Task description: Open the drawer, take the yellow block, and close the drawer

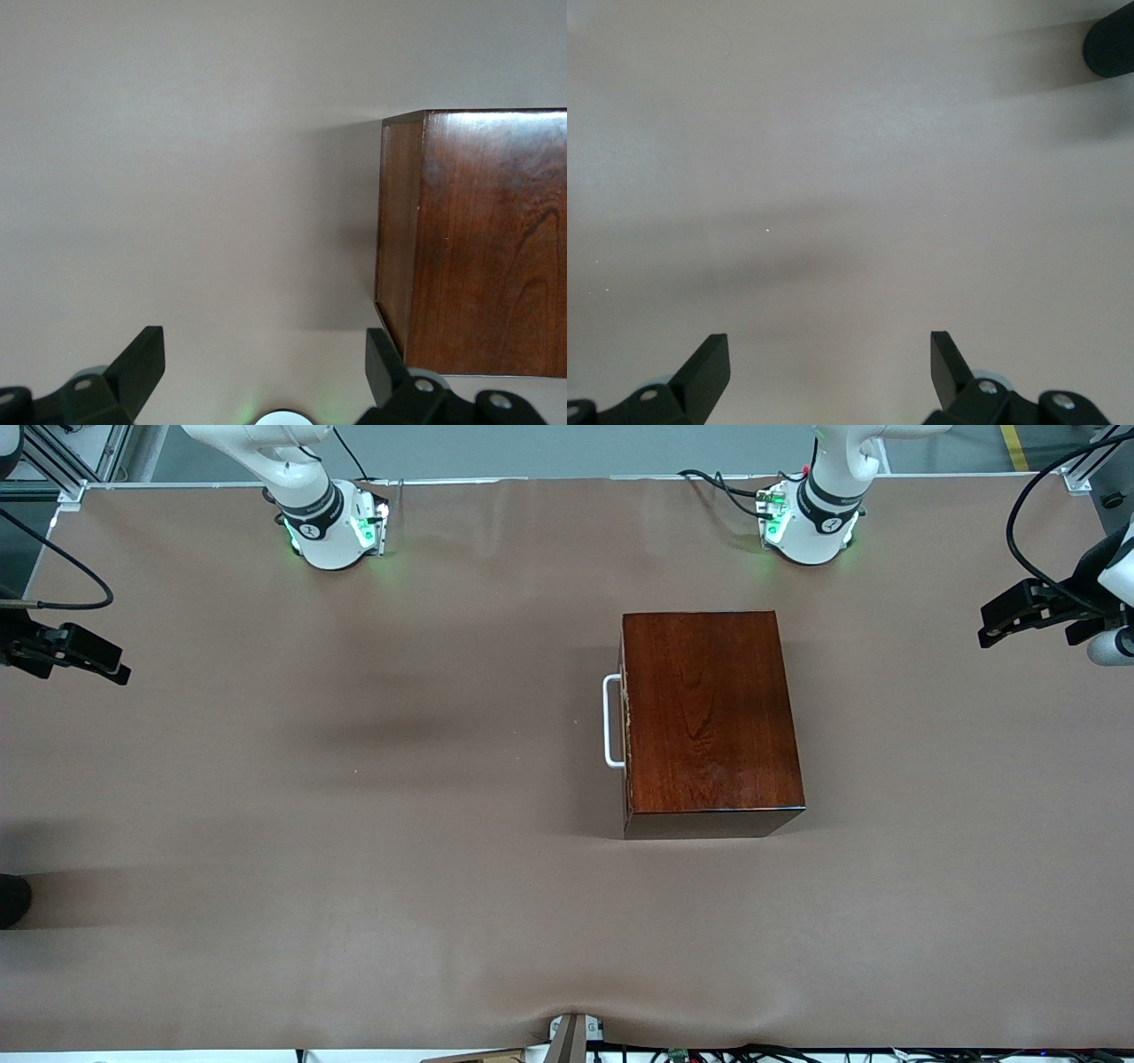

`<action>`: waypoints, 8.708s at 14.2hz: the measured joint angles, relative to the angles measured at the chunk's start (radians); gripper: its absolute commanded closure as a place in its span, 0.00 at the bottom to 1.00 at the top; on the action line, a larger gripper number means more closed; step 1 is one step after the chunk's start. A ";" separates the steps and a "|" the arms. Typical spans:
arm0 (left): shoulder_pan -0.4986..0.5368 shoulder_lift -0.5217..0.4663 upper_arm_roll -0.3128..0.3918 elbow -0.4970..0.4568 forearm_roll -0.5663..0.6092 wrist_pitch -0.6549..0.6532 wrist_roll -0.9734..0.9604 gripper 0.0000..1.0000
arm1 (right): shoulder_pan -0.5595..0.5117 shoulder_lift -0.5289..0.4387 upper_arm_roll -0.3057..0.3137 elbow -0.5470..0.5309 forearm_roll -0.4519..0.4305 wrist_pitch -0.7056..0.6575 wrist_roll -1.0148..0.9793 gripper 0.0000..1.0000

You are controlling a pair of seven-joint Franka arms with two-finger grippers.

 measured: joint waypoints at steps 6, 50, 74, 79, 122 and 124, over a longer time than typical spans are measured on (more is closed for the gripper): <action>0.002 0.000 0.005 0.000 0.000 -0.001 0.043 0.00 | 0.000 0.000 0.001 0.000 0.000 0.000 0.000 0.00; 0.041 0.048 0.018 0.000 0.000 0.053 0.044 0.00 | -0.030 0.000 -0.005 0.000 0.000 -0.002 -0.077 0.00; -0.082 0.106 -0.171 0.000 -0.001 0.082 -0.301 0.00 | -0.030 0.000 -0.004 0.000 0.000 -0.002 -0.078 0.00; -0.202 0.144 -0.174 0.000 -0.001 0.126 -0.465 0.00 | -0.030 0.000 -0.003 0.000 0.000 -0.002 -0.078 0.00; -0.698 0.698 -0.142 0.115 0.246 0.479 -1.017 0.00 | -0.030 0.003 0.002 0.001 0.000 0.000 -0.078 0.00; -0.698 0.707 -0.138 0.120 0.233 0.494 -1.023 0.00 | -0.030 0.003 0.004 0.001 0.000 0.000 -0.079 0.00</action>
